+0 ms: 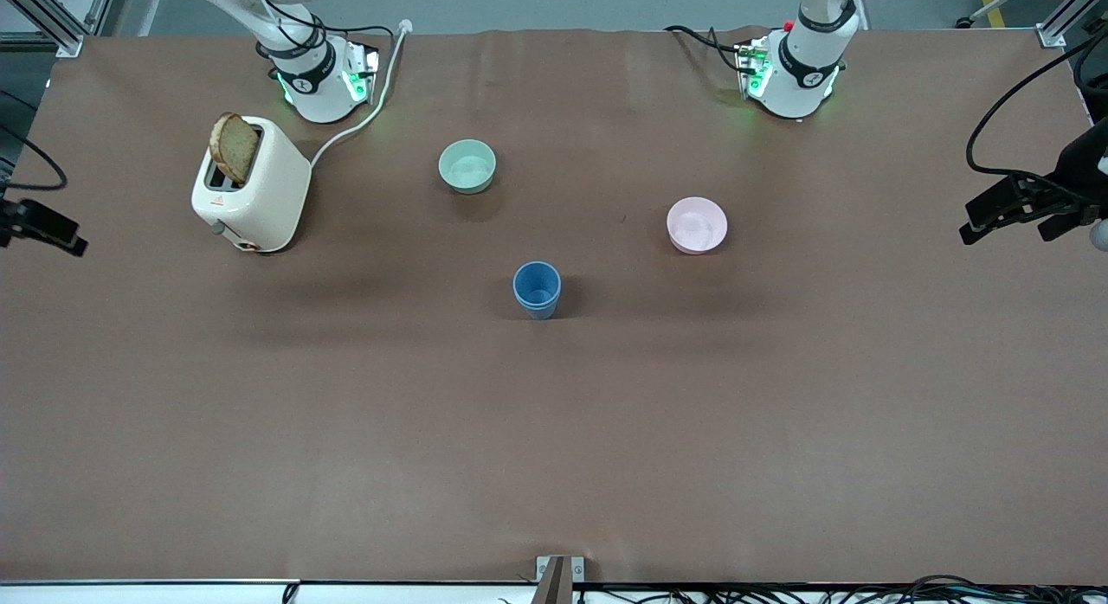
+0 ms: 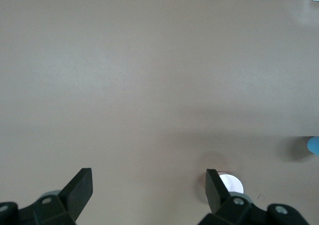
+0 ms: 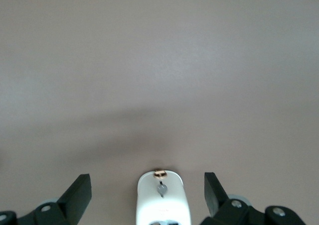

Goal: Stack blue cups with both arms

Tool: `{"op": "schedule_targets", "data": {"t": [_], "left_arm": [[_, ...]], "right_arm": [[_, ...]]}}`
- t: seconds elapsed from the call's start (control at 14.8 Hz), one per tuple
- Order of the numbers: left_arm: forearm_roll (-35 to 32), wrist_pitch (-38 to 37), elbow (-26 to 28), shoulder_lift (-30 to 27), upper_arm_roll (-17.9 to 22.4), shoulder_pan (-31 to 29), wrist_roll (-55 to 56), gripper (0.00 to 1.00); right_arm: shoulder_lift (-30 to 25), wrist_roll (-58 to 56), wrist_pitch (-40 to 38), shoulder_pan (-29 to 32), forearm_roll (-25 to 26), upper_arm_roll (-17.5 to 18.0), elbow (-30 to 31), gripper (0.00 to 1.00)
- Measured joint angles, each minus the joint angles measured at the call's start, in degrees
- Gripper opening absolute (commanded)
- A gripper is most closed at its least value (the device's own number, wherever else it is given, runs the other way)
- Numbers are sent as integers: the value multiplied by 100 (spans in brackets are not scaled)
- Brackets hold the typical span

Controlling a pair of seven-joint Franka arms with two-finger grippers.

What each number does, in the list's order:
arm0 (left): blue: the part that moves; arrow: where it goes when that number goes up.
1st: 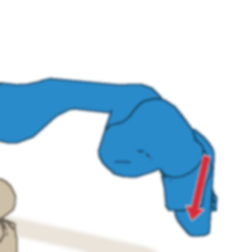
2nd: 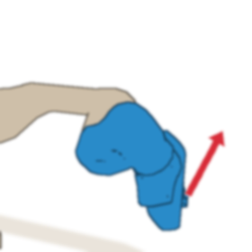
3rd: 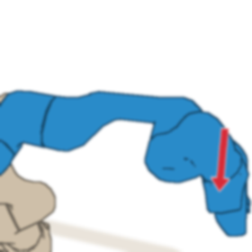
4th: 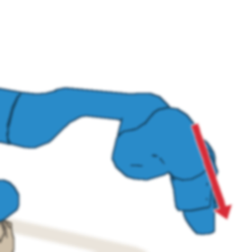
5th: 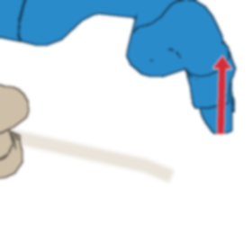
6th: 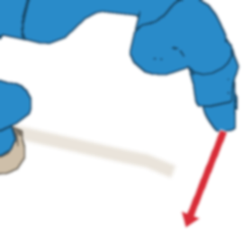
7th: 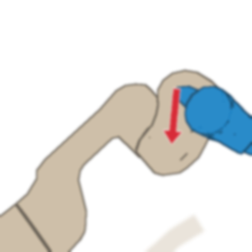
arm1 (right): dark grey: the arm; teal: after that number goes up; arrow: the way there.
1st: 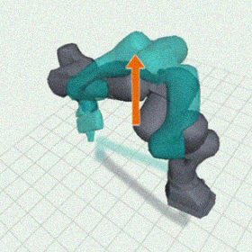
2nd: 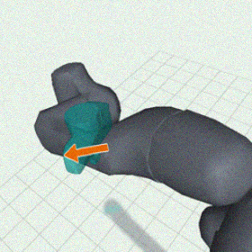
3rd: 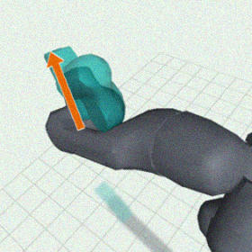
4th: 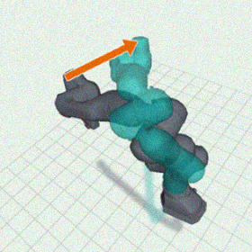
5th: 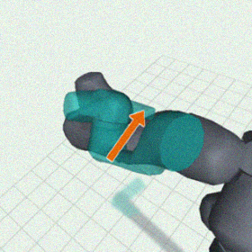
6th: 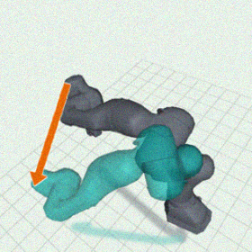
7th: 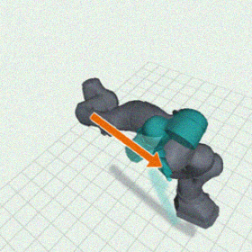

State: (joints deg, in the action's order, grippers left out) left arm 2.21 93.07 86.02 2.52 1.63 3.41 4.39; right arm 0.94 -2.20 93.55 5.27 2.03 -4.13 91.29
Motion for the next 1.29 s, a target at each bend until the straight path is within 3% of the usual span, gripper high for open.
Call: {"op": "schedule_targets", "data": {"t": [0.34, 1.29], "left_arm": [[0, -1, -1, 0, 0, -8, 8, 100], [0, -2, -1, 0, -1, -9, 8, 100]], "right_arm": [[-392, -211, -445, 26, 0, 60, 6, 100], [-395, -763, -481, 26, -66, 122, -127, 100]]}}
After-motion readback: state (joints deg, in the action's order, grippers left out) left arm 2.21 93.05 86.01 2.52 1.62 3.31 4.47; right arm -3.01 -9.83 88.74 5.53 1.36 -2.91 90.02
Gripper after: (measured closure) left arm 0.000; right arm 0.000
